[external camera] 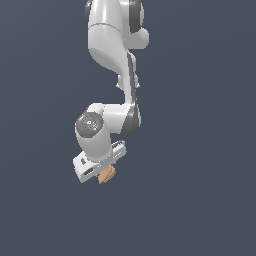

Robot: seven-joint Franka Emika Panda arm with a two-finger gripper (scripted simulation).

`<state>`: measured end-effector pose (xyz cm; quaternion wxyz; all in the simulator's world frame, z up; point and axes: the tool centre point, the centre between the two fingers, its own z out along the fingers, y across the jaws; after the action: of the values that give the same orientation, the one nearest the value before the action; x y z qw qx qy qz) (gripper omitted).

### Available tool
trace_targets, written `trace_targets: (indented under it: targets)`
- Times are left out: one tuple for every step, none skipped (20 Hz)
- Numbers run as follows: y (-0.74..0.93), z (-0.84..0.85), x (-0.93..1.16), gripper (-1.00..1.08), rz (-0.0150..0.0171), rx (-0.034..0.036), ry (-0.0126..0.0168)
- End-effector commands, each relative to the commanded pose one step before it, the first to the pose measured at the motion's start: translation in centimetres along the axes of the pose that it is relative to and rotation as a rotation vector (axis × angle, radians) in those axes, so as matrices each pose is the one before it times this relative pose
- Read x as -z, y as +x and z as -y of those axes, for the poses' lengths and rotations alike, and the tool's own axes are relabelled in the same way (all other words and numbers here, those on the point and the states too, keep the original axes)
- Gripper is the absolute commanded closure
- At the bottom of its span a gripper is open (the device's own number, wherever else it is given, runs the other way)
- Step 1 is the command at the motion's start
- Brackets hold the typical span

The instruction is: Pick up the object and move it to a goal position.

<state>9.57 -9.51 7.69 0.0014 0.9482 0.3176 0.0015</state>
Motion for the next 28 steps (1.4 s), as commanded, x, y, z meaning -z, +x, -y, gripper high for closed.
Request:
trace_targets:
  targets:
    - [-1.160,0.184,1.185,1.08,-0.00024,-0.00038,-0.00083]
    - [-0.532,0.099,0.533,1.08,0.00000,0.00000,0.00000]
    - [-0.550,0.102,0.552,1.08,0.00000,0.00000,0.00000]
    - [-0.569,0.105,0.571,1.08,0.00000,0.00000,0.00000]
    - [-0.582,0.109,0.561,1.08,0.00044,0.00005,0.00020]
    - [-0.610,0.112,0.613,1.08,0.00000,0.00000,0.00000]
    - [-0.632,0.116,0.636,1.08,0.00000,0.00000,0.00000]
    - [-0.651,0.119,0.656,1.08,0.00000,0.00000,0.00000]
    - [-0.651,0.118,0.633,1.08,0.00040,0.00004,0.00027]
    - [-0.665,0.121,0.673,1.08,0.00000,0.00000,0.00000]
    - [-0.671,0.122,0.680,1.08,0.00000,0.00000,0.00000]
    - [-0.677,0.122,0.687,1.08,0.00000,0.00000,0.00000]
    - [-0.676,0.119,0.663,1.08,0.00029,0.00005,0.00039]
    - [-0.688,0.124,0.702,1.08,0.00000,0.00000,0.00000]
    - [-0.694,0.124,0.709,1.08,0.00000,0.00000,0.00000]
    - [-0.699,0.125,0.716,1.08,0.00000,0.00000,0.00000]
    - [-0.698,0.117,0.687,1.08,0.00010,0.00009,0.00068]
    - [-0.710,0.126,0.731,1.08,0.00000,0.00000,0.00000]
    - [-0.715,0.127,0.739,1.08,0.00000,0.00000,0.00000]
    - [-0.720,0.121,0.732,1.08,-0.00015,0.00008,0.00046]
    - [-0.727,0.128,0.757,1.08,0.00000,0.00000,0.00000]
    - [-0.733,0.122,0.752,1.08,-0.00018,0.00010,0.00044]
    - [-0.741,0.129,0.777,1.08,0.00000,0.00000,0.00000]
    - [-0.749,0.123,0.776,1.08,-0.00022,0.00011,0.00042]
    - [-0.758,0.129,0.801,1.08,0.00000,0.00000,0.00000]
    - [-0.766,0.120,0.797,1.08,-0.00034,0.00018,0.00058]
    - [-0.754,0.125,0.803,1.08,0.00000,0.00000,0.00000]
    - [-0.732,0.113,0.772,1.08,-0.00024,0.00015,0.00040]
